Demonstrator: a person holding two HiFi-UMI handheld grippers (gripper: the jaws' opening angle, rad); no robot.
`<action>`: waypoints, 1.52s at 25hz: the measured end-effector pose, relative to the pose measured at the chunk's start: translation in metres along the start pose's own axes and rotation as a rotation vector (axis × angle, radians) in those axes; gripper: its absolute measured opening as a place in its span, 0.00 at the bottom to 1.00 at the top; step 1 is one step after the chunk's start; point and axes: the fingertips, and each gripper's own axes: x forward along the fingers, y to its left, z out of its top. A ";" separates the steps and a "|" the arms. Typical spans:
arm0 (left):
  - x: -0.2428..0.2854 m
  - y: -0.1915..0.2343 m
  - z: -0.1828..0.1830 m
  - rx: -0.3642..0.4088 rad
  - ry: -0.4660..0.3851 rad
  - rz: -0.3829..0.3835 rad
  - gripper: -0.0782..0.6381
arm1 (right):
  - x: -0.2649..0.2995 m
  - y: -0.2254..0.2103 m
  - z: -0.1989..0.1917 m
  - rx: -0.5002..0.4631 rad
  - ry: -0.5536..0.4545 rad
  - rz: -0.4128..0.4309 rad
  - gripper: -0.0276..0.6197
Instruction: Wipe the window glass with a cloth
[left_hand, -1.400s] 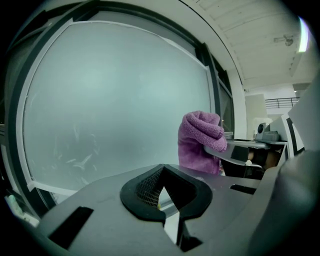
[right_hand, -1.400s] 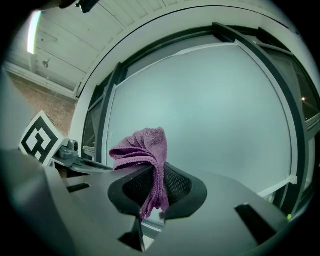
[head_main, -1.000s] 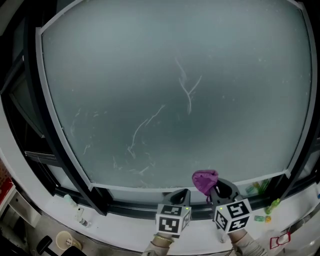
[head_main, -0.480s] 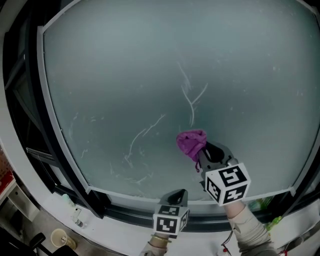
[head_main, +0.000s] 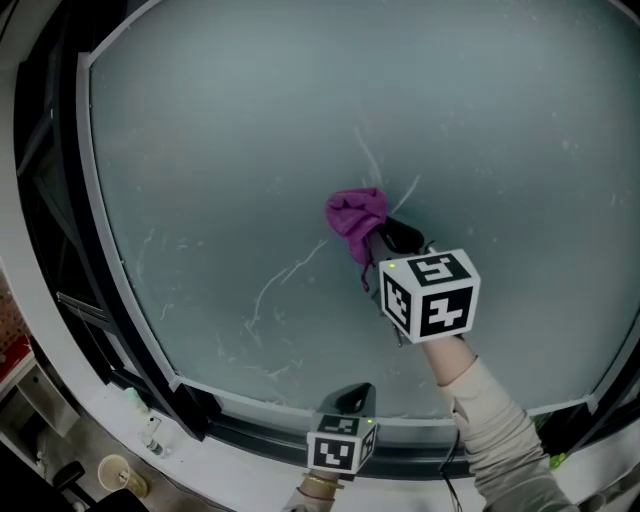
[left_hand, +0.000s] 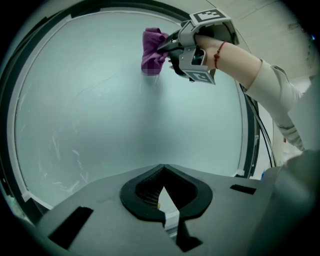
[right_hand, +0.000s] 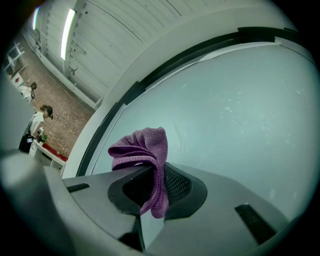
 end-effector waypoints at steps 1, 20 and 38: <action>0.002 0.001 0.000 0.000 0.000 0.003 0.12 | 0.004 -0.003 0.002 -0.003 0.001 -0.003 0.12; 0.014 0.001 0.007 -0.009 0.001 0.000 0.12 | 0.014 -0.044 -0.004 -0.064 0.050 -0.053 0.12; 0.008 -0.002 0.005 0.009 0.012 -0.064 0.12 | -0.079 -0.161 -0.007 -0.121 0.110 -0.298 0.12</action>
